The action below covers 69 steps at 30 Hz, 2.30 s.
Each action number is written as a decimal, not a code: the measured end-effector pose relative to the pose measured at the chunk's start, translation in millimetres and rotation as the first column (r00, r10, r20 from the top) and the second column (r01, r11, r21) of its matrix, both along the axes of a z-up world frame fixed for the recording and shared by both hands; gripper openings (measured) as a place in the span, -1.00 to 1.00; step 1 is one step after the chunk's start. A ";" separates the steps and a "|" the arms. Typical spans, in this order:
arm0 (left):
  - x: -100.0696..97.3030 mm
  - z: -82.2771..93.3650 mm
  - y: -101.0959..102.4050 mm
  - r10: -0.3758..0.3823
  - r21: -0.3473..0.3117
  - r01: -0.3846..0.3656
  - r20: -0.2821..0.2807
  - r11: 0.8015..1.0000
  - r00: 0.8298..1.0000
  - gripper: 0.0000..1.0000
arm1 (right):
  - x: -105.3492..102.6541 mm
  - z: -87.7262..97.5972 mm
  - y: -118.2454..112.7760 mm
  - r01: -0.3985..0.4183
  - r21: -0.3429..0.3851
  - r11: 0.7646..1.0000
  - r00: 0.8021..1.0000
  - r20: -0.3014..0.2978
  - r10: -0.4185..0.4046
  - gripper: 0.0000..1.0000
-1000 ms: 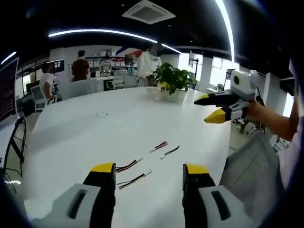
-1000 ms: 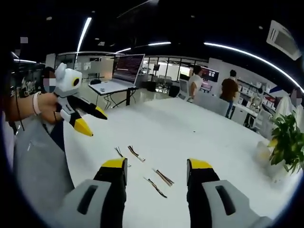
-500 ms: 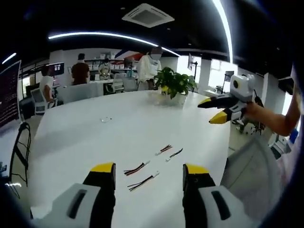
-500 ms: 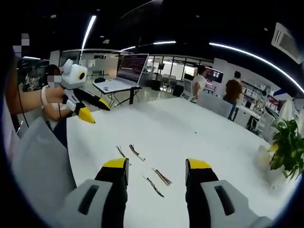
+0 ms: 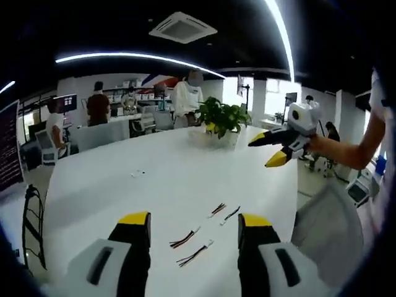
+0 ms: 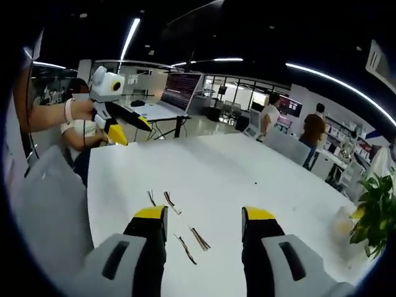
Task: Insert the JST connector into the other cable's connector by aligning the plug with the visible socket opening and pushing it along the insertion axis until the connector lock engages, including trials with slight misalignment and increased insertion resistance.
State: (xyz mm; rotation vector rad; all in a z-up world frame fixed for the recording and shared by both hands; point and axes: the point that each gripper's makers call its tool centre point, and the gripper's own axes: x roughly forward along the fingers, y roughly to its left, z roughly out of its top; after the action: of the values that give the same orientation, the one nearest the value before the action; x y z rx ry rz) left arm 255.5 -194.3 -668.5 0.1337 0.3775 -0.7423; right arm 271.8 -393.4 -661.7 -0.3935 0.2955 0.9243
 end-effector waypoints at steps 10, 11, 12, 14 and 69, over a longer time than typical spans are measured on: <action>4.2 -39.4 -9.4 -0.121 0.176 0.127 -0.044 0.976 0.992 0.07 | 20.0 -22.1 9.2 -0.112 -0.036 0.993 0.993 -0.037 0.110 -0.17; 6.4 -41.5 -10.3 -0.123 0.169 0.129 -0.045 0.977 0.991 0.07 | 21.0 -27.4 9.4 -0.123 -0.049 0.991 0.992 -0.038 0.121 -0.19; 7.9 -43.5 -11.1 -0.125 0.162 0.132 -0.052 0.978 0.991 0.07 | 21.9 -32.1 9.4 -0.132 -0.057 0.990 0.991 -0.040 0.130 -0.20; 10.9 -45.2 -12.8 -0.127 0.149 0.134 -0.052 0.980 0.991 0.04 | 22.6 -42.6 10.0 -0.157 -0.063 0.986 0.987 -0.055 0.154 -0.22; 68.0 -139.2 -60.4 -0.363 0.013 0.366 -0.109 0.930 0.925 -0.36 | 52.4 -164.5 50.8 -0.393 0.054 0.918 0.894 -0.210 0.396 -0.59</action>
State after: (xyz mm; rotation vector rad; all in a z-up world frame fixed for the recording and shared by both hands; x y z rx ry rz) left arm 323.5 -254.7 -807.8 0.2005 0.4726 -1.1151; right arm 324.2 -342.6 -826.2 -0.3486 0.4203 1.3745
